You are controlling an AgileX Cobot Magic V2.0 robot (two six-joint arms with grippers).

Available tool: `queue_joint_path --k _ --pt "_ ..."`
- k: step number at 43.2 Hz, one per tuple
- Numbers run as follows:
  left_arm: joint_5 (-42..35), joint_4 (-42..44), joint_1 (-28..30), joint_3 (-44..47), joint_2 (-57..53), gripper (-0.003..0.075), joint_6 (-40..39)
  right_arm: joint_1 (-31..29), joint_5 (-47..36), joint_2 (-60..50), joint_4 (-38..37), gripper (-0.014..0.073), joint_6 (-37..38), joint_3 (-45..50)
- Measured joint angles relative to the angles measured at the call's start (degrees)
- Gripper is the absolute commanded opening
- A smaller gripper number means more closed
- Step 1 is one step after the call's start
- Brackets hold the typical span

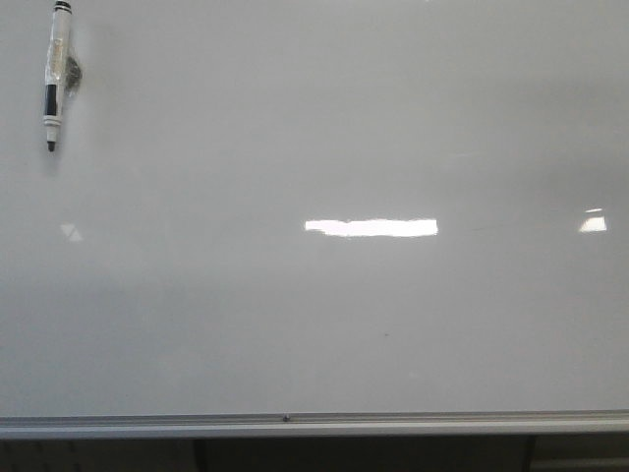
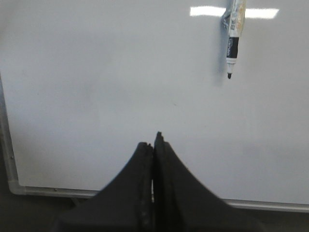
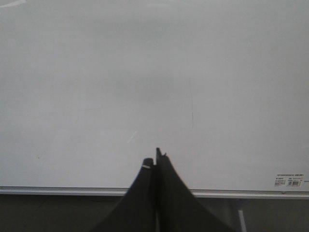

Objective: Write number 1 on whiteboard

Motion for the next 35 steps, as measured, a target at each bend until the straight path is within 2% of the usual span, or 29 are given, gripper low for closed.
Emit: queue_joint_path --k 4,8,9,12,15,17,24,31,35 --pt "0.8 0.0 0.0 0.0 0.8 0.0047 0.2 0.0 0.1 0.3 0.0 0.0219 0.0 0.0" --pt "0.8 0.0 0.0 0.0 1.1 0.0224 0.2 0.0 0.1 0.3 0.0 0.0411 0.0 0.0" --pt "0.8 0.0 0.0 0.0 1.1 0.0292 0.4 0.0 0.1 0.3 0.0 0.0444 0.0 0.0" --pt "0.8 0.0 0.0 0.0 1.5 0.0428 1.1 0.0 0.1 0.3 0.0 0.0505 0.0 0.0" --pt "0.6 0.0 0.0 0.0 1.9 0.0508 2.1 0.0 0.1 0.3 0.0 0.0507 0.0 0.0" --pt "0.3 -0.1 -0.1 -0.1 2.4 0.0527 2.5 0.0 0.1 0.3 0.0 0.0506 0.0 0.0" --pt "-1.4 -0.5 -4.0 -1.4 7.1 0.0526 3.5 0.0 0.1 0.3 0.0 0.0506 0.0 0.0" --pt "-3.2 -0.6 -9.8 -3.9 15.3 0.0526 5.5 0.0 0.1 0.3 0.0 0.0506 0.0 0.0" --pt "-5.6 -0.6 -11.2 -5.5 20.8 0.0526 5.8 0.0 0.1 0.3 0.0 0.0506 0.0 0.0"
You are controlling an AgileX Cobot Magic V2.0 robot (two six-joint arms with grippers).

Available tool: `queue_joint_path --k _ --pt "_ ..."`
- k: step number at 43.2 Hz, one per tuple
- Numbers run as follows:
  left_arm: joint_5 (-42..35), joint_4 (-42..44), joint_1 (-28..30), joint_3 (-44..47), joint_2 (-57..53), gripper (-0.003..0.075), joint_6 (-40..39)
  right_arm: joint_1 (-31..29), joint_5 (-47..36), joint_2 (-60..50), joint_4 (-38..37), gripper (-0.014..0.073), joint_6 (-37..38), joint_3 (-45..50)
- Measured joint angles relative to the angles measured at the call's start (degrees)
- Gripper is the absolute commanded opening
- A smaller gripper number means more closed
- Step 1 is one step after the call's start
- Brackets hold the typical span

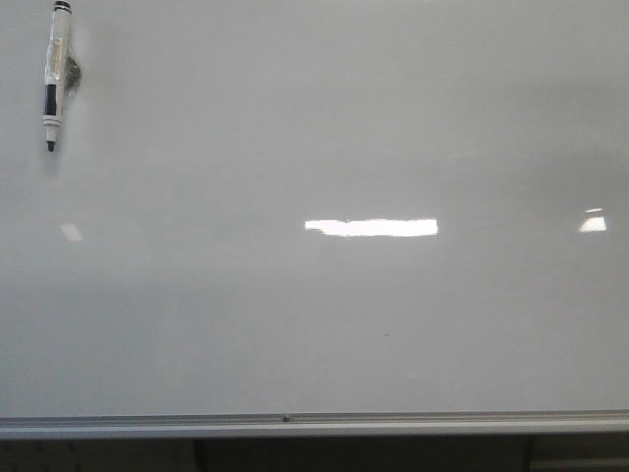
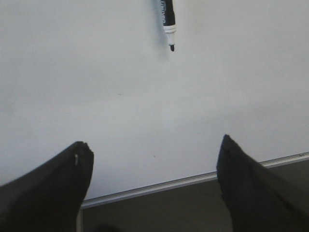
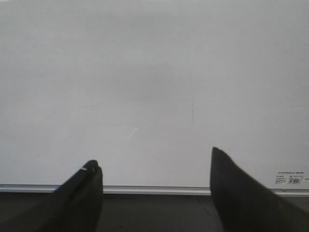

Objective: Write number 1 on whiteboard

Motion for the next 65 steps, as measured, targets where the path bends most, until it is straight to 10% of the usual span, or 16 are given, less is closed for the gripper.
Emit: queue_joint_path --k 48,65 --pt "-24.2 -6.6 0.0 -18.0 39.8 0.0523 -1.0 0.0 0.0 0.0 0.0 0.0506 0.0 0.0" --pt "-24.9 -6.8 0.1 -19.1 41.7 0.0242 -1.2 0.0 0.0 0.0 0.0 0.0506 0.0 0.0"
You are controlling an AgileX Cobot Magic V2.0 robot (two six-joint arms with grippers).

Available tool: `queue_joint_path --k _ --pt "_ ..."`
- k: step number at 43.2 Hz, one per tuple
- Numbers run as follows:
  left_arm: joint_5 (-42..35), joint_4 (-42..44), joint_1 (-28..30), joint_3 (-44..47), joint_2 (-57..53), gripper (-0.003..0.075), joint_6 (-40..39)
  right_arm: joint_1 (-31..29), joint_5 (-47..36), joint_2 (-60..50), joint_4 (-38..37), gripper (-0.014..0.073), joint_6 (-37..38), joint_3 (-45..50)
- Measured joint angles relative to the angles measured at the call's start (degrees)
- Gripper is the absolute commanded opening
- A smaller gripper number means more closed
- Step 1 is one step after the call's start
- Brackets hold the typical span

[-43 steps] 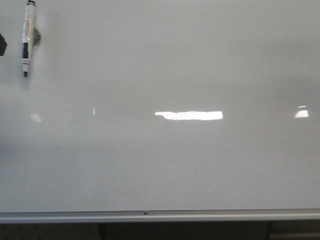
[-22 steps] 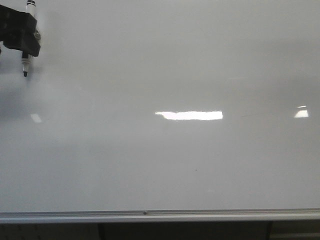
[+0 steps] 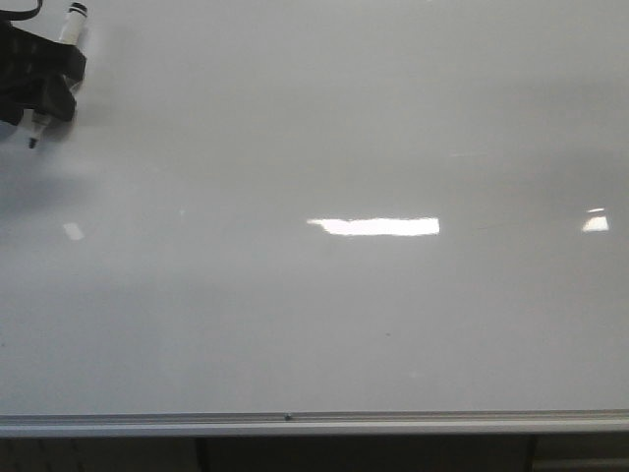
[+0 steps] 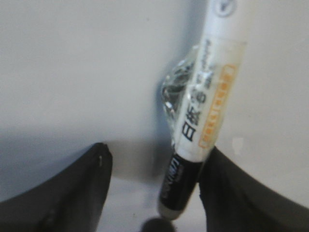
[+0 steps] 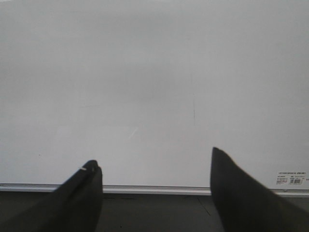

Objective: Write number 1 on whiteboard

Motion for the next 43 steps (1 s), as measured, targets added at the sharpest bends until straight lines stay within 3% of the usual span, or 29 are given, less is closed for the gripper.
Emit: queue_joint_path --k 17,29,43 --pt "-1.1 2.3 -2.4 0.0 0.4 -0.0021 0.0 0.0 0.0 0.0 0.0 0.0506 0.0 0.0" --pt "4.4 4.6 -3.2 0.0 -1.9 -0.0020 0.0 0.0 0.2 0.0 0.0 0.0506 0.0 0.0" --pt "26.3 6.1 -3.9 -2.4 -13.0 -0.0020 9.5 0.4 11.4 5.7 4.3 0.0506 -2.2 -7.5"
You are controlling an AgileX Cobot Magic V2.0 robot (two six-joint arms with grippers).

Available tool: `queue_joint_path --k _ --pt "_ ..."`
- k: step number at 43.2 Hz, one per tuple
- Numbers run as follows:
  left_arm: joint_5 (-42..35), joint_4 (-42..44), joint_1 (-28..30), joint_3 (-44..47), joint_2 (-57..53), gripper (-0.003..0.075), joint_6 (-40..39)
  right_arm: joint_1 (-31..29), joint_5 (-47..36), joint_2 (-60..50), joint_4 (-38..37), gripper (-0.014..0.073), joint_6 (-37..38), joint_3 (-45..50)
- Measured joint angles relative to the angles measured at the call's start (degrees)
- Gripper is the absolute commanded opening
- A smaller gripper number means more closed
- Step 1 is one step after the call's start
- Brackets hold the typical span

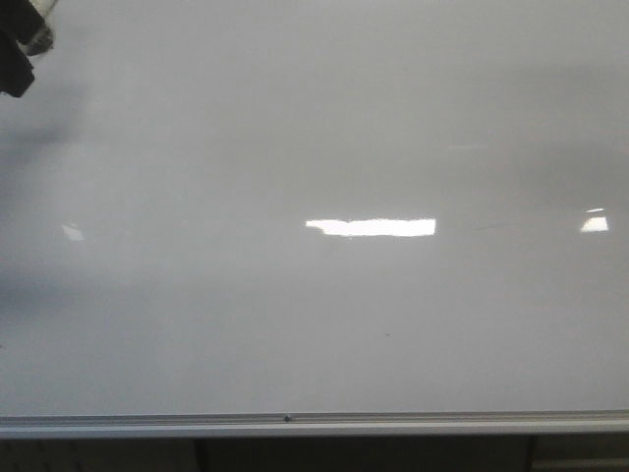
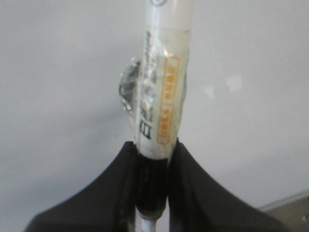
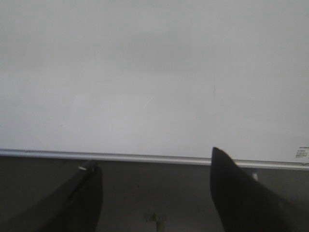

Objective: Write number 1 on whiteboard

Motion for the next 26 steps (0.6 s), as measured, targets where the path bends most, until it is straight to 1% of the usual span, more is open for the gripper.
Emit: queue_joint_path --k 5,12,15,19,26 --pt "9.2 -2.7 -1.4 -1.8 -2.6 -0.0020 6.8 2.1 5.0 4.4 3.0 0.0506 -4.3 -3.9" --pt "21.1 -10.8 -3.7 -4.1 -3.9 -0.0020 22.1 7.7 9.7 10.8 7.0 0.0506 -12.2 -8.8" --pt "24.9 -14.8 -5.0 -4.3 -4.0 -0.0020 28.0 11.0 11.2 13.5 7.6 0.0506 -16.0 -10.5" --pt "28.0 -18.1 -7.5 -4.4 -4.0 -0.0020 33.1 15.7 12.5 16.7 8.2 0.0506 -20.7 -12.9" --pt "29.1 -19.4 -14.0 -4.4 -4.0 -0.0020 36.2 23.5 14.5 21.5 10.3 0.0506 -28.8 -18.4"
